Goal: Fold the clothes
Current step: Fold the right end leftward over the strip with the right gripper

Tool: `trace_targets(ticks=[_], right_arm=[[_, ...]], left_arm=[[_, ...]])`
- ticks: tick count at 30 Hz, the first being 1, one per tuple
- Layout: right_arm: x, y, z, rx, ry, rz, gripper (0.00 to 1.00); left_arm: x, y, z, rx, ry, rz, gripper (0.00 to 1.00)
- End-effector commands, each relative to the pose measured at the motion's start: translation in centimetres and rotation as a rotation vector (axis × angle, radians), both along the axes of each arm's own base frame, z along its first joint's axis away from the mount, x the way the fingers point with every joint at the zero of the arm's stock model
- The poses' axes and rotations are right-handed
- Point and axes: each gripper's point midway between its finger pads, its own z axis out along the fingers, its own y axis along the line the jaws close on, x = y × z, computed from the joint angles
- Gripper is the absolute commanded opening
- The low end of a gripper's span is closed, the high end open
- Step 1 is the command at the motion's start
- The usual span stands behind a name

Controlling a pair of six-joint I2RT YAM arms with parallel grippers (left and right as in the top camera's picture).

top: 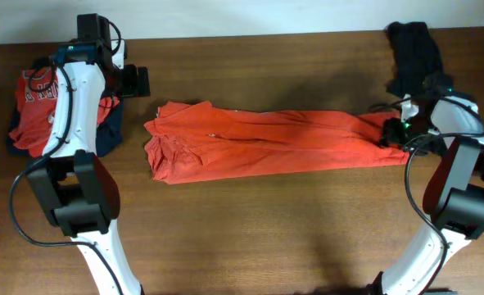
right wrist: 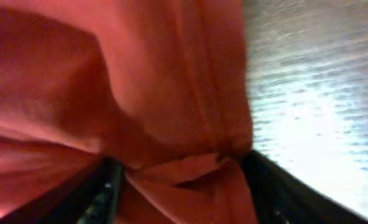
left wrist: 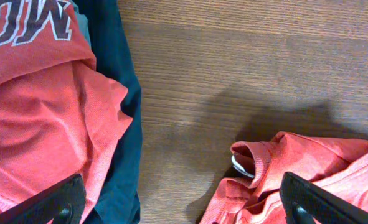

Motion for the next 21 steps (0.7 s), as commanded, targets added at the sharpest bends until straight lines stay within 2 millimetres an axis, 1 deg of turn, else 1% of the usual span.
trace_targets(ticks=[1,2,4,6,8,12,14,16,20,21], right_arm=[[-1.2,0.2,-1.2,0.01,0.042,-0.006,0.42],[-1.2,0.2,-1.2,0.011,0.043,-0.013,0.3],[-1.2,0.2,-1.2,0.012,0.044,-0.025,0.15],[-1.2,0.0,-1.2,0.013,0.044,-0.037,0.06],[-1.4,-0.4,-1.1,0.016,0.049,-0.064,0.04],[-1.7,-1.8,0.0,0.048,0.042,-0.11,0.04],[-1.6,-2.7,0.9,0.071,0.026,-0.14,0.04],[-1.3,-3.8,2.3,0.101,-0.004,-0.172,0.04],[0.1,-3.2,4.2,0.188,-0.08,-0.148,0.04],[0.6,-2.8,4.7,0.205,-0.092,-0.139,0.04]], left_arm=[[0.2,-0.3,2.5,-0.006,-0.054,-0.008,0.99],[0.3,-0.3,2.5,-0.006,-0.055,-0.008,0.99],[0.3,-0.3,2.5,-0.006,-0.055,-0.008,0.99],[0.3,-0.3,2.5,-0.006,-0.055,-0.008,0.99],[0.3,-0.3,2.5,-0.006,-0.055,-0.008,0.99],[0.3,-0.3,2.5,-0.006,-0.055,-0.008,0.99],[0.3,-0.3,2.5,-0.006,-0.058,-0.008,0.99],[0.4,-0.3,2.5,-0.006,-0.061,-0.009,0.99],[0.4,-0.3,2.5,-0.006,-0.063,-0.008,0.99],[0.4,-0.3,2.5,-0.006,-0.063,-0.008,0.99]])
